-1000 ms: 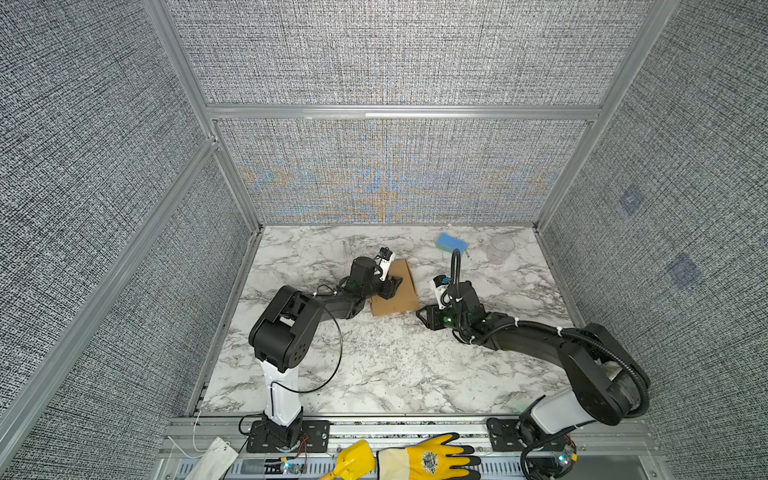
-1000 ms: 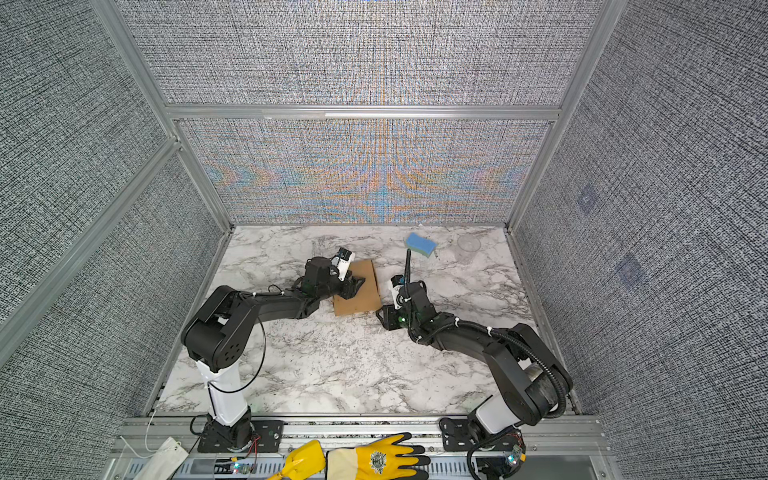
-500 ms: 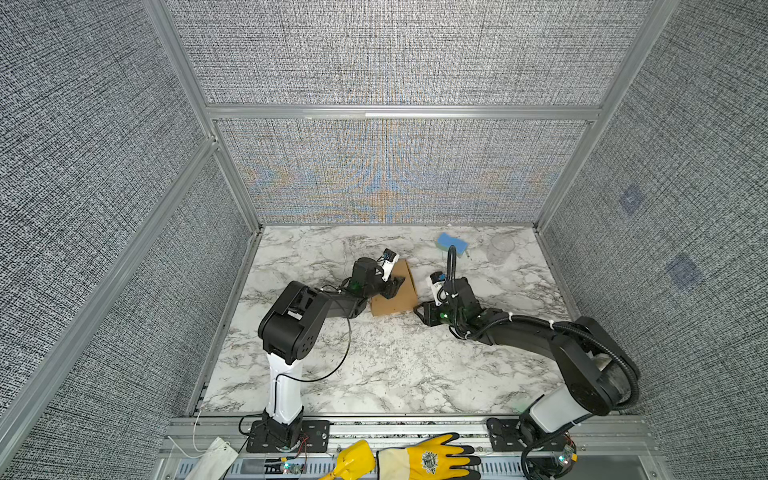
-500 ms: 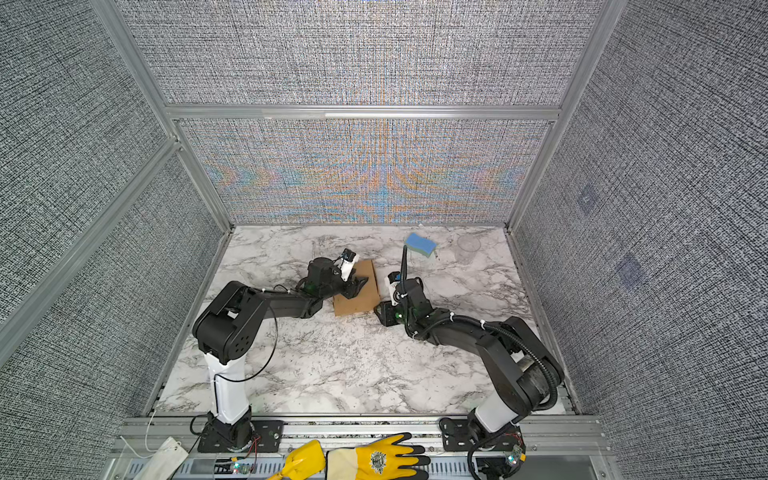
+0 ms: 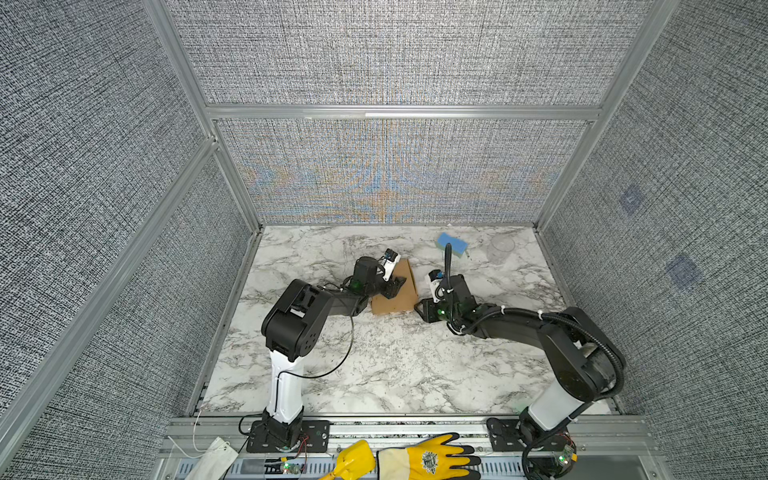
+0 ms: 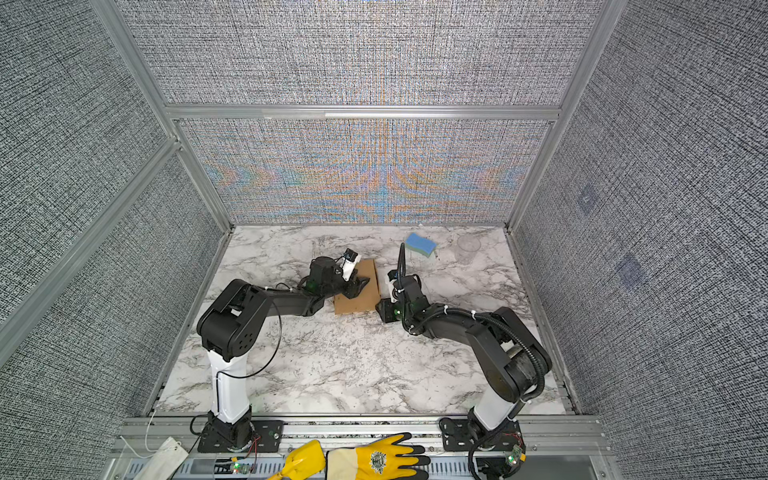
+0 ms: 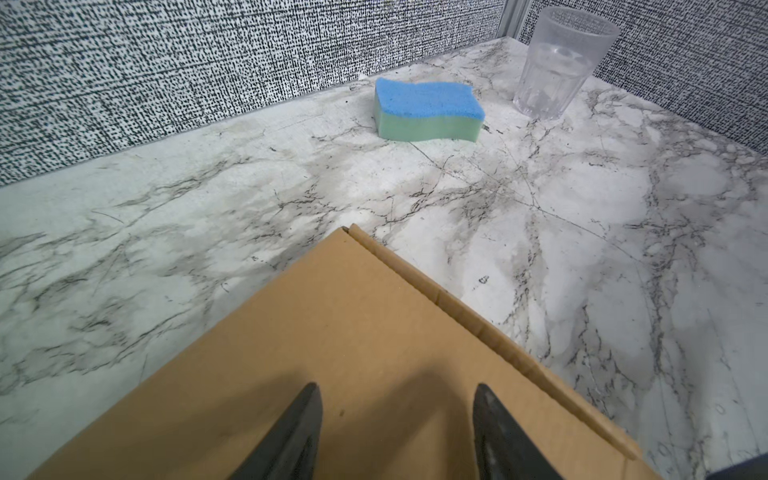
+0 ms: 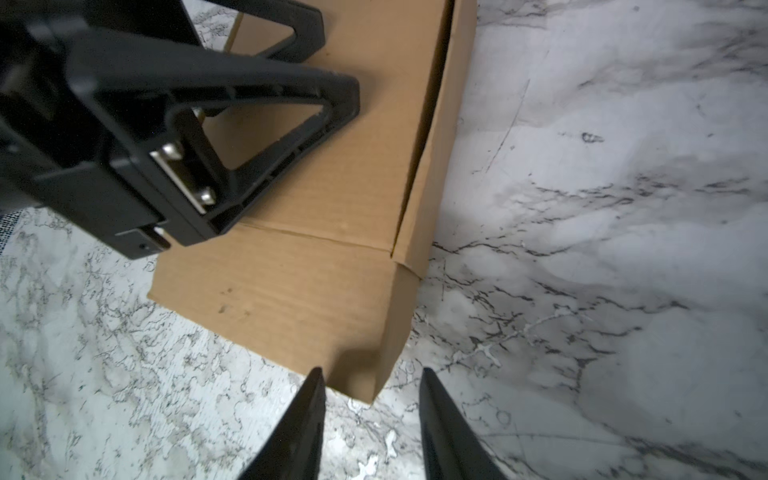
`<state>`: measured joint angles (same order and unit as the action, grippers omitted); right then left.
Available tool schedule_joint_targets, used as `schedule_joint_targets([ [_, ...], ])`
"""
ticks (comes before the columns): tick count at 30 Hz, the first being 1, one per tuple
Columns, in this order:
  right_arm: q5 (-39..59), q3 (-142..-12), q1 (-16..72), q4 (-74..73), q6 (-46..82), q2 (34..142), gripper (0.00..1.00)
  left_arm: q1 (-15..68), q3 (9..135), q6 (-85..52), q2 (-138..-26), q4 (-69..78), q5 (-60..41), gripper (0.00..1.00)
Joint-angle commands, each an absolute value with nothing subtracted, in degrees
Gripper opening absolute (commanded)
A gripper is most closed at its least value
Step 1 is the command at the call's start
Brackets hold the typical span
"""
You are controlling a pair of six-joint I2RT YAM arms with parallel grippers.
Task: Fold the paper box
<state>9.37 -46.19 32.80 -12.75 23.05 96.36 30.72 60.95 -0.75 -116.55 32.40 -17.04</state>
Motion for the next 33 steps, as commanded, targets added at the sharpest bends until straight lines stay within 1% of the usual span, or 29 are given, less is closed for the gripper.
schedule_joint_targets([
  [1,9.08,-47.14,32.54,-13.36,22.86,97.49,0.37,30.67,61.3,-1.14,-116.54,30.42,-18.06,0.59],
  [10,9.58,-49.26,31.51,-14.04,22.76,101.64,0.28,30.69,61.27,-1.14,-116.28,29.2,-19.05,0.59],
  [25,9.9,-52.63,29.27,-14.24,22.07,106.78,0.27,30.79,60.24,-1.71,-114.98,28.13,-20.21,0.59],
  [28,9.84,-55.13,28.85,-13.82,21.95,107.51,0.28,30.85,59.46,-2.24,-114.26,28.15,-20.48,0.59],
  [33,9.94,-55.55,28.56,-13.18,22.13,106.21,0.27,31.22,57.52,-3.36,-111.1,28.04,-20.48,0.59],
])
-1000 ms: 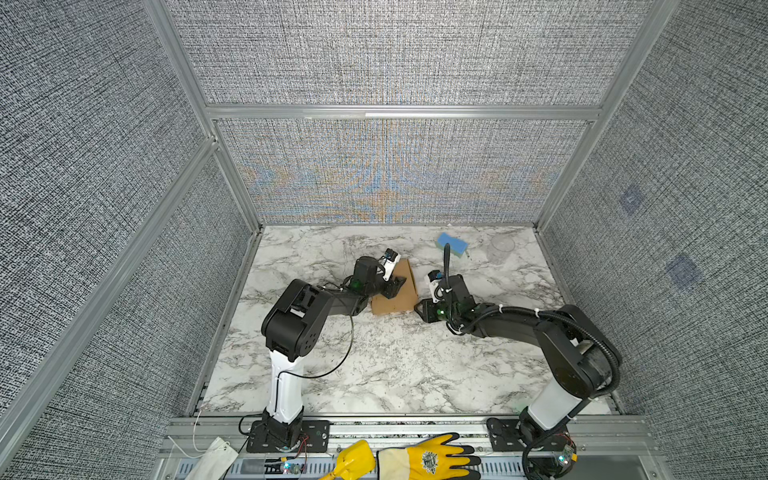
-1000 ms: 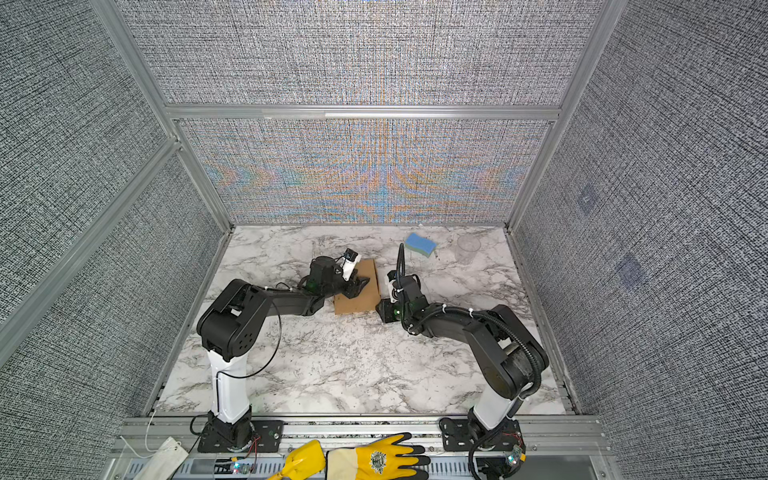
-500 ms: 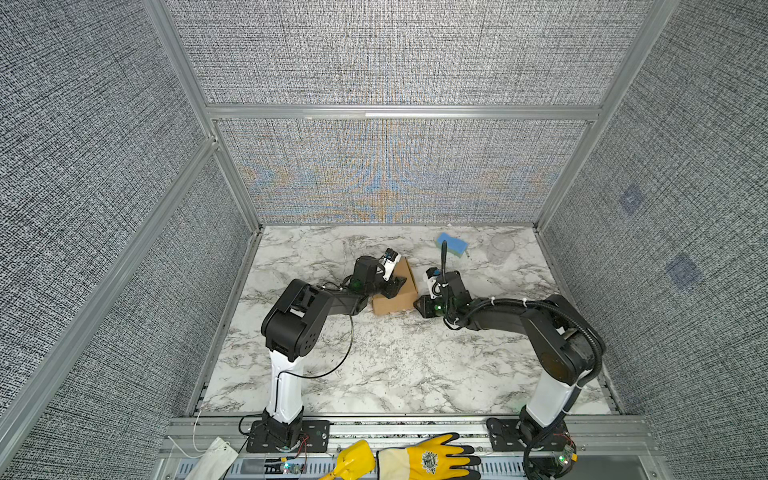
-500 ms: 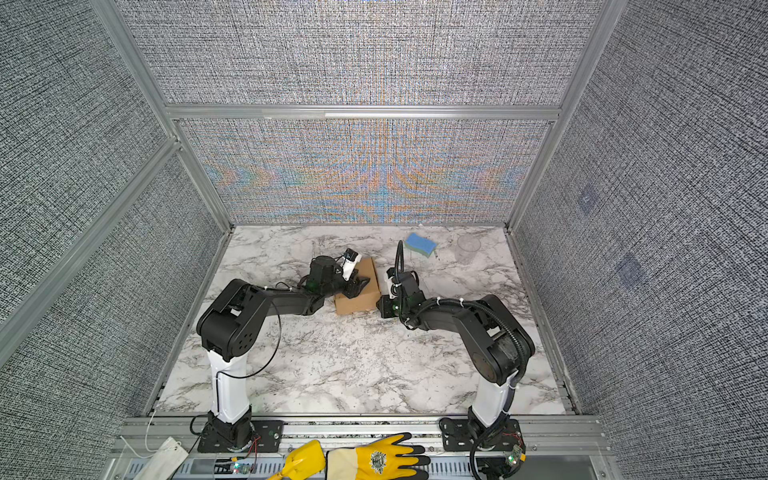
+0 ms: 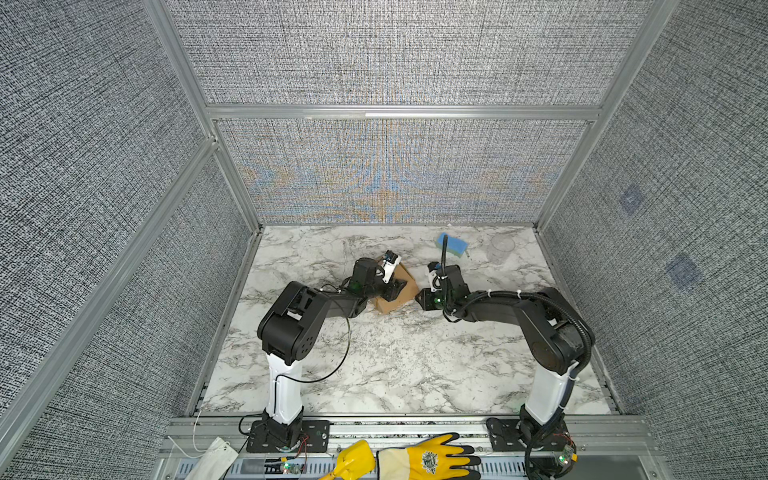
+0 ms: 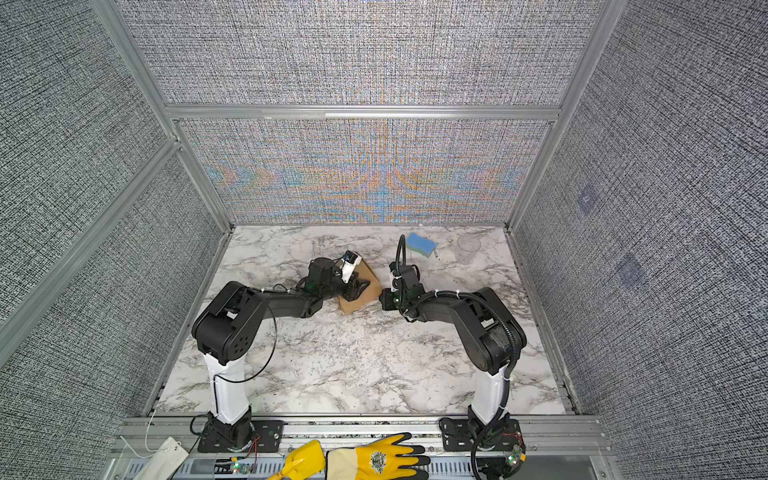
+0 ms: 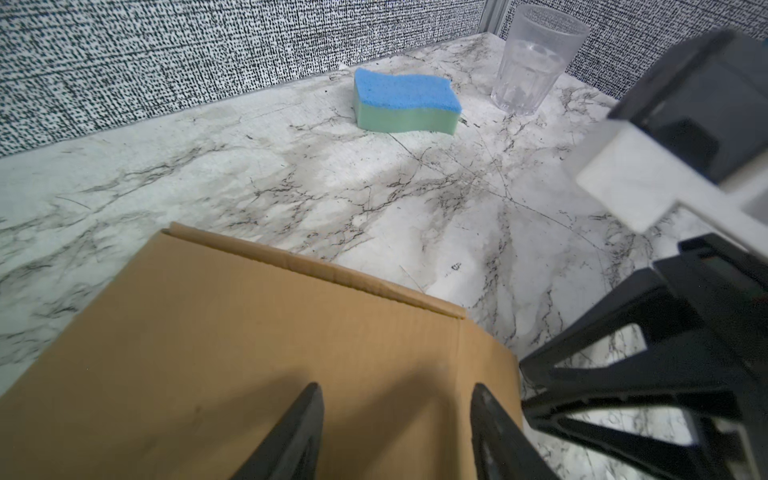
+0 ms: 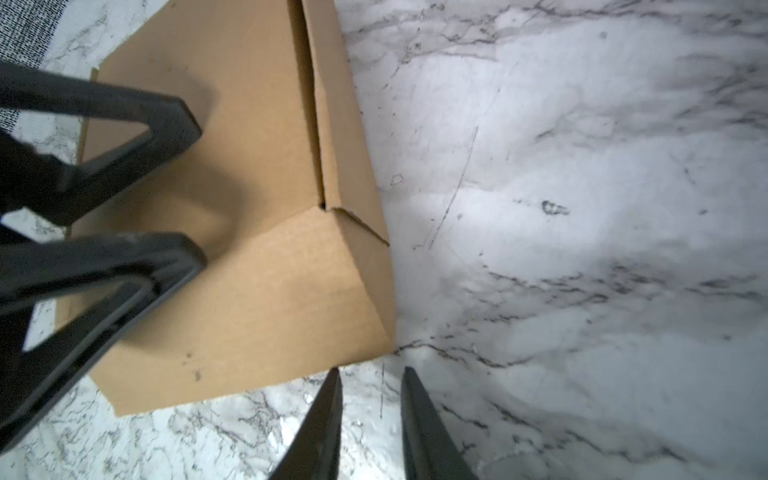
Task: Fold the paper box
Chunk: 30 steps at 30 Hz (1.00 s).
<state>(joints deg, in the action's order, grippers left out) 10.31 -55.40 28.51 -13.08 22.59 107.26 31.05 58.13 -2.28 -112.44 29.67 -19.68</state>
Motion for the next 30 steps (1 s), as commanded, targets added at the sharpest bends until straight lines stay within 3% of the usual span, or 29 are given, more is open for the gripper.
schedule_joint_targets([
  [1,10.0,-55.4,28.56,-12.9,22.15,105.51,0.27,31.2,57.11,-3.59,-110.21,27.95,-20.48,0.59],
  [10,7.34,-50.79,28.56,-8.67,24.27,98.33,0.28,31.32,57.34,-4.78,-100.27,23.81,-17.53,0.61],
  [17,5.64,-50.93,28.59,-3.98,28.73,96.14,0.28,30.27,63.02,-6.93,-98.31,11.52,1.29,0.62],
  [23,6.32,-51.73,29.52,-3.87,30.93,96.76,0.28,26.97,65.34,-10.66,-100.4,7.55,2.46,0.62],
  [30,6.1,-52.66,30.41,-3.19,31.22,98.16,0.28,21.09,68.77,-15.27,-105.98,6.69,-5.79,0.61],
])
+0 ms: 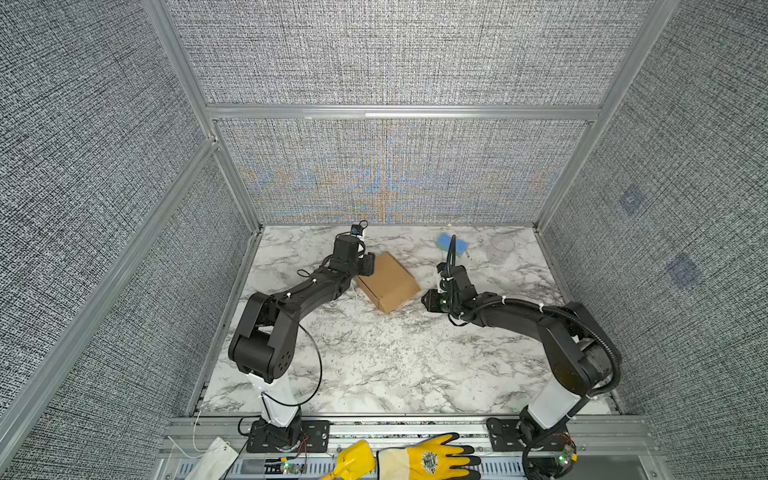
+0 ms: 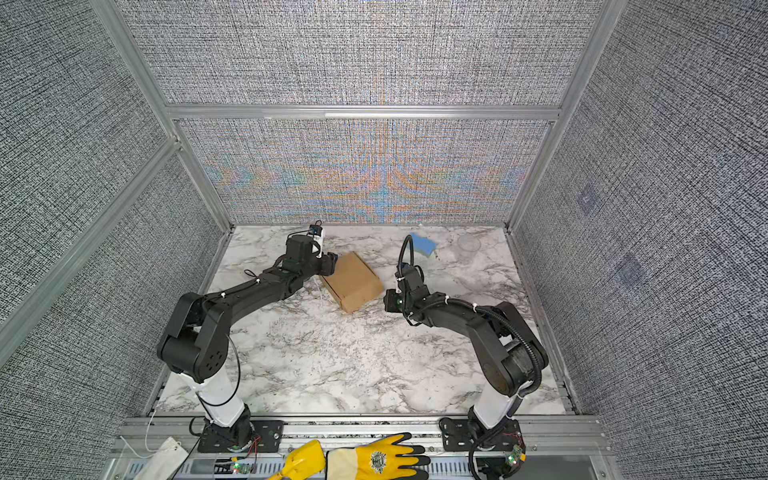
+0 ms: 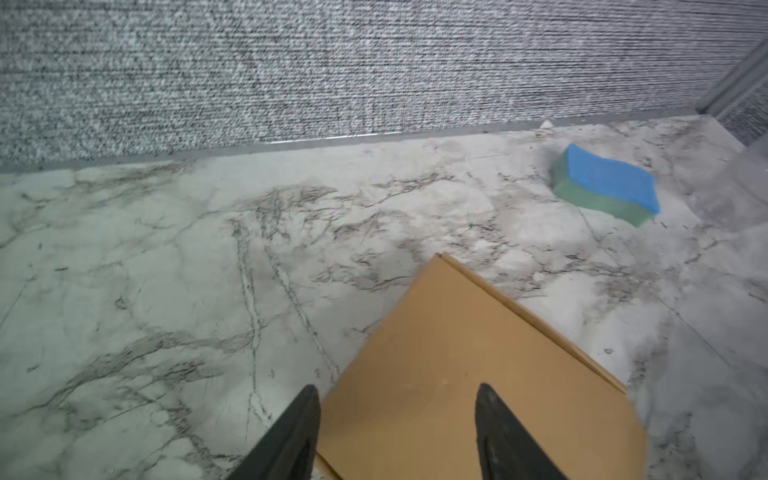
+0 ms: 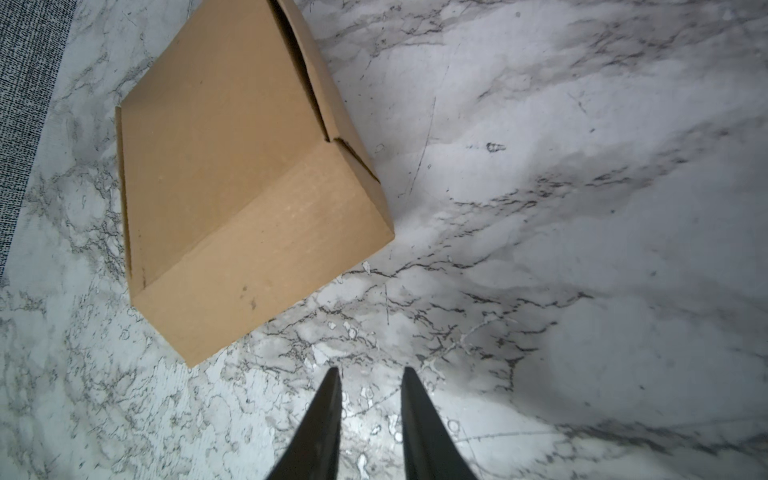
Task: Fold the paper box
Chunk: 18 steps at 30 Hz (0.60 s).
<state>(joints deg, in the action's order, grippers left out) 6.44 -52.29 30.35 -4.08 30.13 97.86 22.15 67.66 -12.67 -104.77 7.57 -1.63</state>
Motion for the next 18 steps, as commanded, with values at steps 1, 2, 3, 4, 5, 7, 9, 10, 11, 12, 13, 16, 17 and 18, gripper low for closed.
schedule_joint_targets([
  [1,5.99,-52.66,30.4,-3.08,31.33,98.43,0.28,20.55,69.26,-15.69,-106.9,7.01,-7.23,0.61],
  [2,5.89,-52.64,30.38,-2.91,31.37,98.77,0.28,20.12,69.86,-16.02,-107.76,7.0,-8.47,0.61],
  [3,5.82,-54.42,30.35,-2.66,31.37,99.14,0.28,19.79,70.66,-16.44,-108.83,6.68,-9.63,0.61],
  [4,5.8,-54.89,30.36,-2.34,31.31,99.66,0.28,19.44,71.98,-16.78,-110.08,5.71,-10.75,0.61],
  [5,5.72,-55.29,30.4,-2.01,31.37,100.09,0.28,19.3,73.32,-16.96,-111.16,4.59,-11.87,0.61],
  [7,5.38,-56.1,30.41,-1.38,31.44,101.03,0.28,18.84,77.42,-16.96,-113.61,0.33,-14.99,0.61],
  [9,5.25,-56.67,30.41,-1.06,31.42,101.83,0.28,18.46,80.47,-16.4,-117.35,-2.05,-17.87,0.6],
  [10,5.24,-57.03,30.35,-0.85,31.46,102.28,0.28,18.37,80.68,-16.53,-118.02,-1.63,-18.34,0.6],
  [11,5.14,-57.35,30.33,-0.67,31.46,102.69,0.28,18.37,80.45,-16.82,-118.42,-0.93,-18.84,0.6],
  [12,5.1,-57.69,30.31,-0.45,31.33,103.03,0.28,18.3,80.17,-17.01,-118.71,-0.12,-19.83,0.6],
  [13,4.98,-57.96,30.33,-0.28,31.29,103.4,0.28,18.24,80.07,-17.11,-119.13,0.48,-21.32,0.6],
  [16,4.89,-58.71,30.23,-0.01,31.16,104.41,0.28,18.19,79.94,-17.55,-120.18,1.6,-24.36,0.6],
  [17,4.92,-58.91,30.15,-0.05,31.18,104.65,0.28,18.19,79.73,-17.73,-120.36,1.86,-24.74,0.6],
  [18,4.84,-59.07,30.14,-0.05,31.24,104.95,0.28,18.19,79.38,-17.81,-120.36,2.19,-25.23,0.6],
])
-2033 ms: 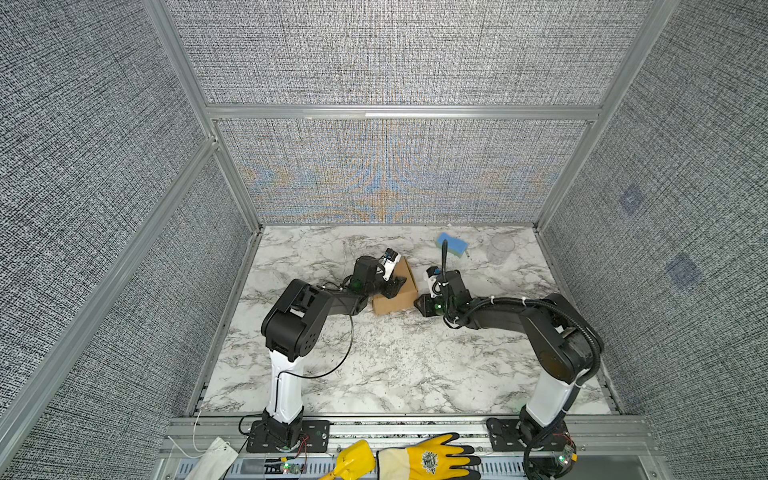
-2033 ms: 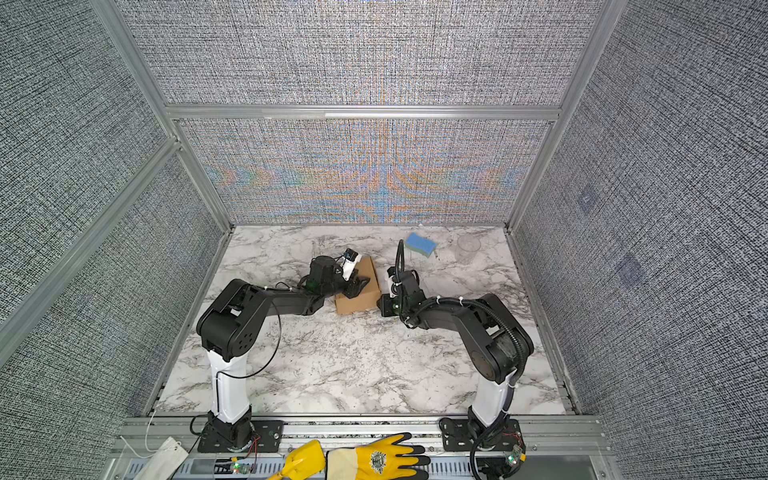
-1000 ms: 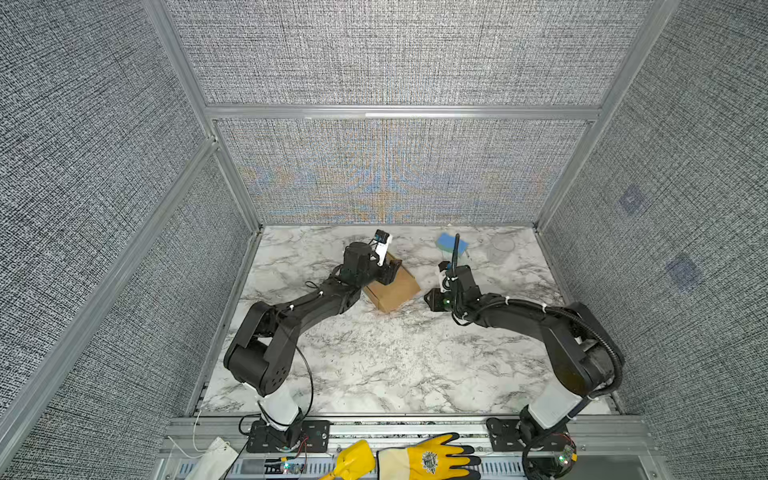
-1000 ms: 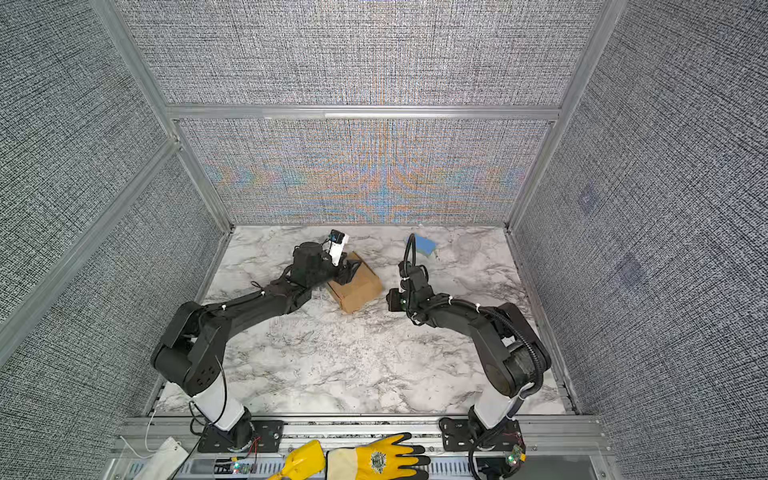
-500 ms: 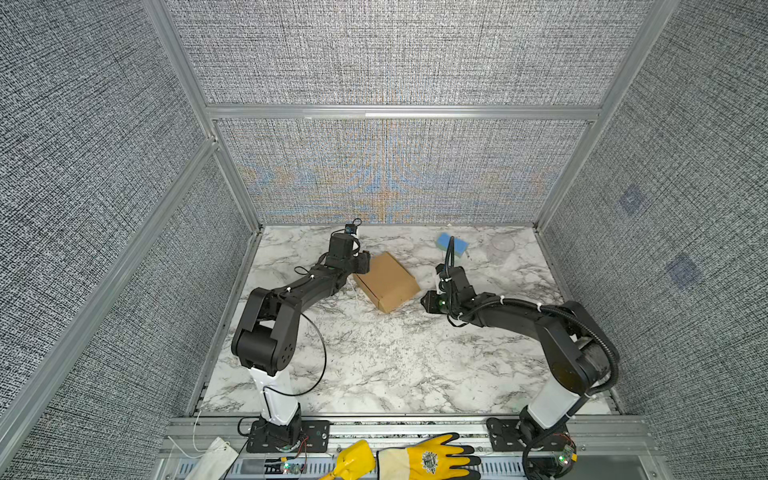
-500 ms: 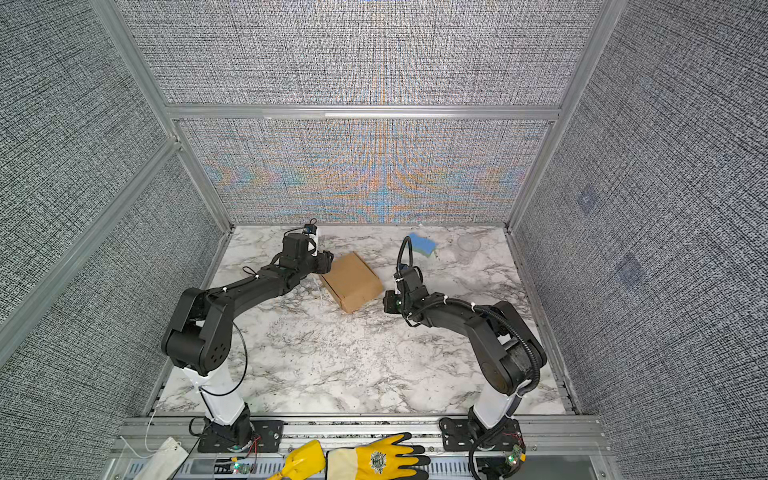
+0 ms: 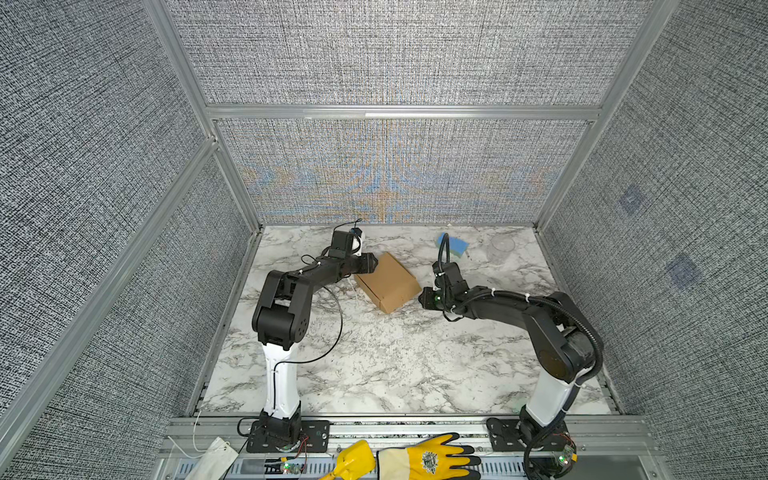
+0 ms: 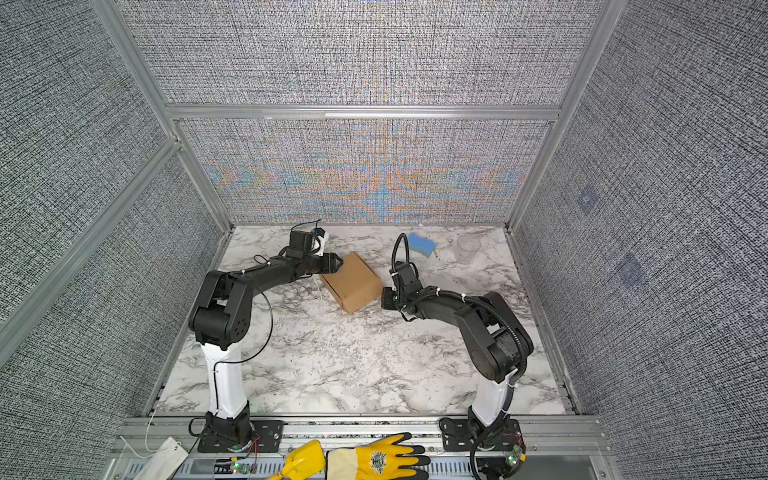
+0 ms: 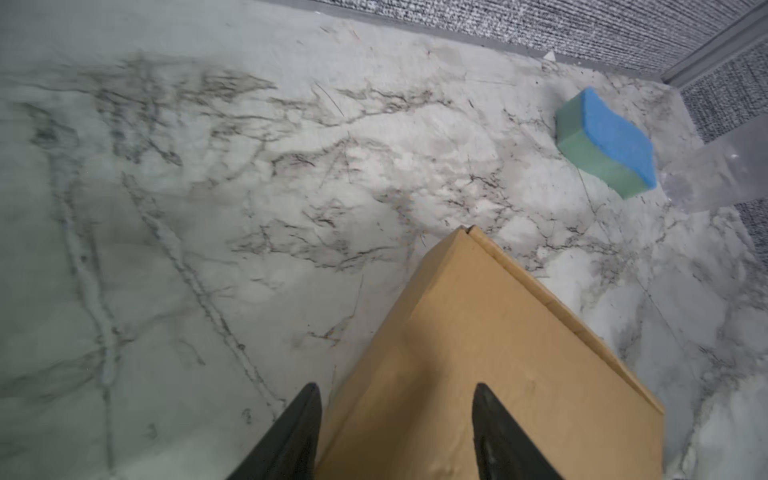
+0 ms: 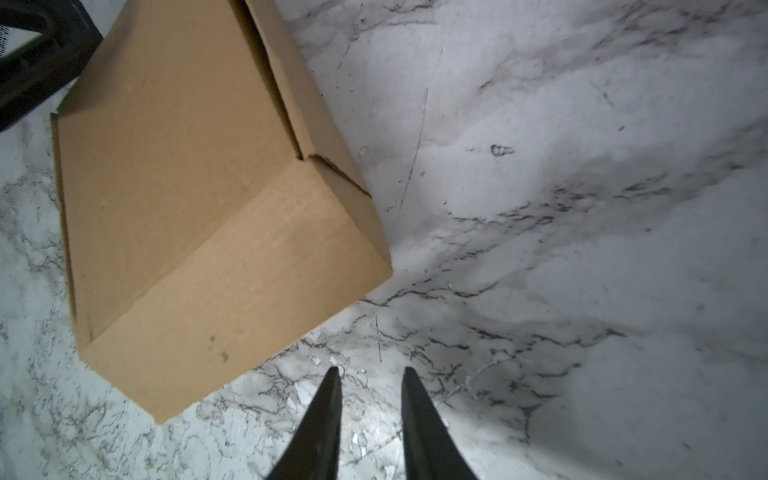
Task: Fold the paper box
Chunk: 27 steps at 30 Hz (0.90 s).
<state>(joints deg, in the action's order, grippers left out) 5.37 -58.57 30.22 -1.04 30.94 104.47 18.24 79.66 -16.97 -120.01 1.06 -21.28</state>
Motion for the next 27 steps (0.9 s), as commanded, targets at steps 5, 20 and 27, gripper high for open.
schedule_joint_targets([
  [5,5.18,-59.96,29.94,-0.31,31.06,106.05,0.28,18.19,76.49,-18.72,-119.15,3.62,-26.46,0.59],
  [20,6.5,-61.67,29.53,0.35,30.23,108.53,0.28,21.03,62.48,-22.49,-108.63,9.78,-26.7,0.58],
  [27,7.0,-63.52,29.62,1.48,29.79,110.59,0.28,23.14,58.1,-23.44,-106.39,10.67,-25.06,0.58],
])
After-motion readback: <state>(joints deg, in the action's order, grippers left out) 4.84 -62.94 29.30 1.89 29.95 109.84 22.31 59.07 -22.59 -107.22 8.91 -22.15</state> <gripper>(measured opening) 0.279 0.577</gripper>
